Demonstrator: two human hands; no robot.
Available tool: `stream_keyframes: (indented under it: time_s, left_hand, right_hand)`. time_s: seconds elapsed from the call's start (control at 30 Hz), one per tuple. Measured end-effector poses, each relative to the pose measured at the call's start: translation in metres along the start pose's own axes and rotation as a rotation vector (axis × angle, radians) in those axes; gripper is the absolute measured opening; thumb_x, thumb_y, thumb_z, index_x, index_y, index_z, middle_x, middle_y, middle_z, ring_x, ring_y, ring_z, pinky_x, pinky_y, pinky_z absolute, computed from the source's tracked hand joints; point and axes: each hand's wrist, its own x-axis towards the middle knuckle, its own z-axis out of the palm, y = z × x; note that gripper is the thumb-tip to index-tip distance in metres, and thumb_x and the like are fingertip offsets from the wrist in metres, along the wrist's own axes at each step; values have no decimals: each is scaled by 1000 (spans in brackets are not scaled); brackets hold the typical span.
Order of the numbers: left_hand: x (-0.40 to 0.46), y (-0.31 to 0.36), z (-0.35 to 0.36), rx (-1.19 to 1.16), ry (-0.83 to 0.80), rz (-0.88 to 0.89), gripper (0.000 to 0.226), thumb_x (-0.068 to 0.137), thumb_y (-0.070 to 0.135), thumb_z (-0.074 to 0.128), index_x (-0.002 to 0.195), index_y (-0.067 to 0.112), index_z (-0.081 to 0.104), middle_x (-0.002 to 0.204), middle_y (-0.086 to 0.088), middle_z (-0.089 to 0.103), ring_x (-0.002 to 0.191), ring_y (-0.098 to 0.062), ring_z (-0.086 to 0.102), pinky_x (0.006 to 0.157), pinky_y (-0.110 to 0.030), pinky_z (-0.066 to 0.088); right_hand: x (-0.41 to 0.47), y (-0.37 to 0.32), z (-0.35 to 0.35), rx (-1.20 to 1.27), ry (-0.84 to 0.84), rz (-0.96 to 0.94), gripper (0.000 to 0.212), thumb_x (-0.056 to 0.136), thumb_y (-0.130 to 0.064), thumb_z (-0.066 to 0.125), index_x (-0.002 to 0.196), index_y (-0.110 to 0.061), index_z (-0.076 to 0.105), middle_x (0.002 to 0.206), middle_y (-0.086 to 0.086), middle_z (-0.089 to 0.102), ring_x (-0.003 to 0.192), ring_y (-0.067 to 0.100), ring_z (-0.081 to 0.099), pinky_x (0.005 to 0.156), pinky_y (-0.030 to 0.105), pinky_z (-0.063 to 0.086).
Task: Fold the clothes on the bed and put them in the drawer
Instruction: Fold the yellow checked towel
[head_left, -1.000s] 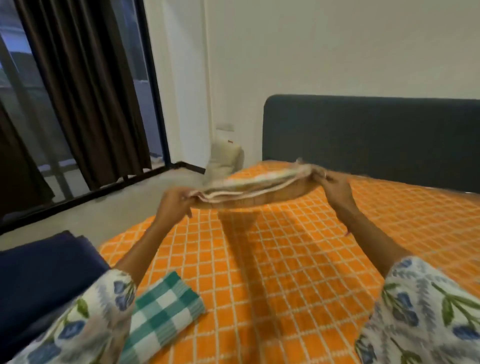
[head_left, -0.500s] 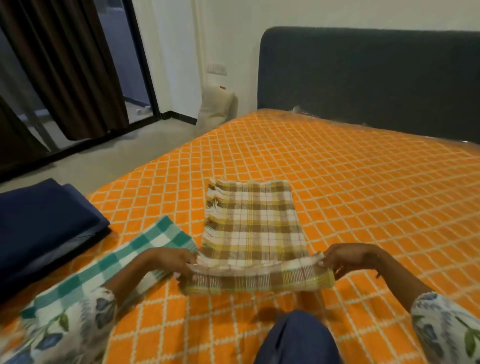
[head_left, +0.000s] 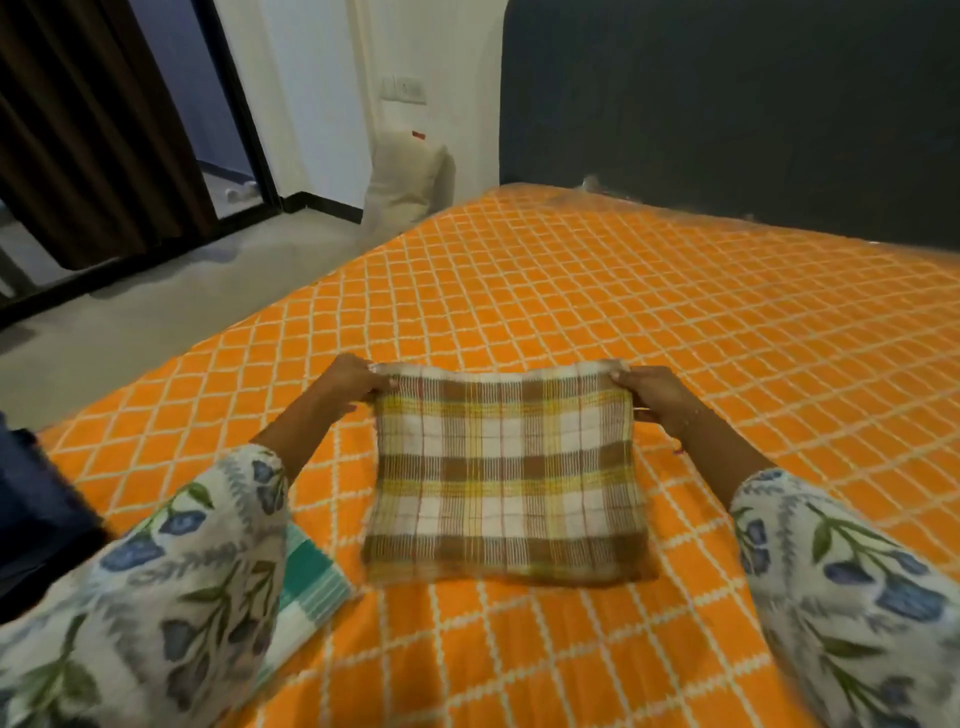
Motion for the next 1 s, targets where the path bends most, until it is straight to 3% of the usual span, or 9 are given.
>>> stream_keyframes:
  time_s: [0.13, 0.2, 0.33, 0.43, 0.53, 0.73, 0.83, 0.9, 1.0]
  left_hand:
    - [49, -7, 18, 124, 222, 78, 43, 90, 23, 65, 126, 4, 52, 123, -23, 55, 118, -38, 50, 97, -51, 39]
    - [47, -23, 44, 471, 251, 108, 66, 94, 40, 55, 147, 14, 28, 153, -14, 27, 141, -32, 25, 110, -53, 19]
    - [7, -73, 115, 839, 139, 400, 60, 99, 51, 24, 151, 23, 16, 160, -5, 7, 147, -22, 3, 116, -51, -2]
    - [-5, -105, 126, 920, -29, 434, 101, 72, 80, -18, 152, 25, 8, 160, -4, -3, 147, -21, -5, 115, -50, -7]
    - [-9, -108, 107, 895, -95, 531, 119, 57, 83, -30, 152, 24, 9, 160, -5, 0, 148, -20, -3, 115, -46, -6]
    - [-72, -145, 99, 1195, -142, 816, 89, 85, 79, 14, 145, 16, 34, 147, -13, 40, 134, -29, 40, 112, -46, 27]
    - [-86, -160, 96, 1207, -48, 787, 70, 83, 58, 56, 133, 11, 42, 132, -15, 58, 119, -30, 57, 96, -42, 48]
    - [-91, -151, 99, 1221, 6, 656, 81, 50, 34, 91, 116, 3, 55, 111, -18, 68, 100, -31, 67, 75, -42, 57]
    - [-112, -123, 91, 1283, 103, 606, 57, 59, 12, 86, 109, 3, 64, 105, -14, 67, 93, -28, 68, 68, -33, 55]
  right_hand:
    - [49, 3, 27, -94, 129, -75, 40, 97, -18, 55, 133, -2, 49, 123, 21, 58, 94, 31, 55, 81, 44, 46]
    - [56, 19, 46, -441, 239, -171, 44, 99, -21, 51, 141, -8, 43, 138, 20, 49, 116, 36, 50, 96, 48, 41]
    - [11, 71, 100, -848, 42, -401, 63, 97, -57, 18, 148, -22, 30, 158, 9, 16, 146, 27, 14, 115, 44, 15]
    - [-11, 114, 105, -1131, 49, -285, 109, 60, -80, -32, 152, -34, 6, 160, 7, -2, 148, 27, -2, 116, 50, 0]
    - [-20, 120, 96, -1123, 125, -163, 91, 78, -74, -19, 153, -30, 6, 161, 9, 3, 148, 26, -1, 114, 57, 7]
    - [-65, 136, 67, -1118, -157, -494, 92, 73, -84, -12, 150, -34, -1, 158, -2, -12, 145, 13, -17, 117, 44, -7]
    - [-85, 155, 47, -1270, -196, -620, 76, 89, -71, 24, 150, -27, 23, 156, 4, 18, 144, 19, 18, 115, 43, 17]
    - [-92, 145, 39, -1264, -123, -631, 59, 85, -48, 48, 134, -14, 52, 136, 10, 53, 123, 25, 54, 97, 40, 48]
    - [-111, 125, 32, -1213, -31, -621, 45, 74, -33, 67, 113, -11, 69, 115, 10, 68, 100, 25, 69, 75, 34, 56]
